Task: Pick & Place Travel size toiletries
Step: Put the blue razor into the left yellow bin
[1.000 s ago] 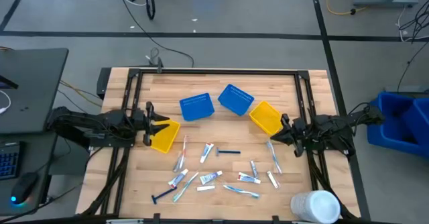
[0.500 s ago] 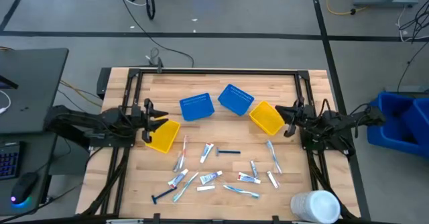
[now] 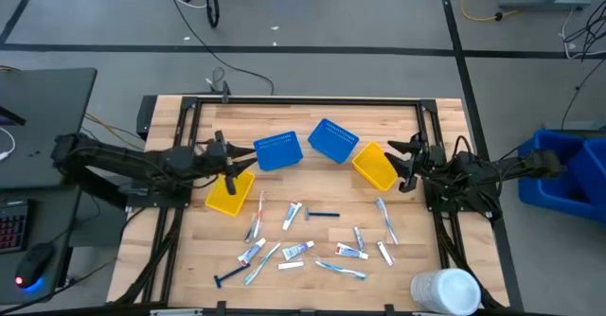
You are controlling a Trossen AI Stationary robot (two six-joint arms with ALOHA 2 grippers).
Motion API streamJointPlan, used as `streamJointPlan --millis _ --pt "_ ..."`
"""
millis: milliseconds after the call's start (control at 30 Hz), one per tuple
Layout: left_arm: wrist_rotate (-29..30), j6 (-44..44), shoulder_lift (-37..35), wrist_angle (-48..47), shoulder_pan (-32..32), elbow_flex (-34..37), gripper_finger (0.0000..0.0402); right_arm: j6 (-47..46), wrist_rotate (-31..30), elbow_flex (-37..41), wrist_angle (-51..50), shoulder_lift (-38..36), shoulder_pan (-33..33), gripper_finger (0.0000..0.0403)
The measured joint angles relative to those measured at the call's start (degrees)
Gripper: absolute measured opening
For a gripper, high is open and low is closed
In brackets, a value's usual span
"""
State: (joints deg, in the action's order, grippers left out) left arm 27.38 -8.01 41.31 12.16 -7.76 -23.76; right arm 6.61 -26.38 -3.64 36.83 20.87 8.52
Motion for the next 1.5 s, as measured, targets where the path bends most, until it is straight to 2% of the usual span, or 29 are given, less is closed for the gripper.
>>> streamJointPlan --millis 200,333,533,767,1000,1133,1333,1500 --pt "1.62 -9.98 9.73 -22.06 -0.83 -14.75 0.0134 0.57 -0.02 -4.37 -0.12 8.75 -0.05 0.0215" --pt "1.55 -15.99 16.06 -29.31 -2.51 -20.89 0.0134 0.03 -0.01 -5.2 -0.1 13.93 -0.05 0.0213" --pt "1.02 -18.17 23.73 -29.11 -5.69 -24.45 0.0134 -4.22 2.45 -5.24 1.2 20.66 -0.29 0.021" --pt "0.97 -27.17 31.96 -27.14 -9.81 -25.0 0.0134 -8.31 5.92 -5.27 6.82 29.26 -1.31 0.0227" --pt "-4.27 -31.37 39.79 -21.77 -13.59 -25.01 0.0134 -16.08 12.83 -6.73 11.23 39.51 -1.26 0.0234" --pt "-9.38 -35.06 42.17 -21.8 -16.3 -25.01 0.0134 -18.36 17.02 -8.57 11.02 44.79 -0.25 0.0226" --pt "-10.57 -41.31 42.39 -22.17 -22.31 -25.33 0.0134 -18.22 17.6 -11.64 11.04 49.81 1.31 0.021" --pt "-11.87 -46.38 43.98 -30.39 -26.97 -30.11 0.0134 -17.9 17.58 -12.67 11.05 51.5 1.37 0.0206"
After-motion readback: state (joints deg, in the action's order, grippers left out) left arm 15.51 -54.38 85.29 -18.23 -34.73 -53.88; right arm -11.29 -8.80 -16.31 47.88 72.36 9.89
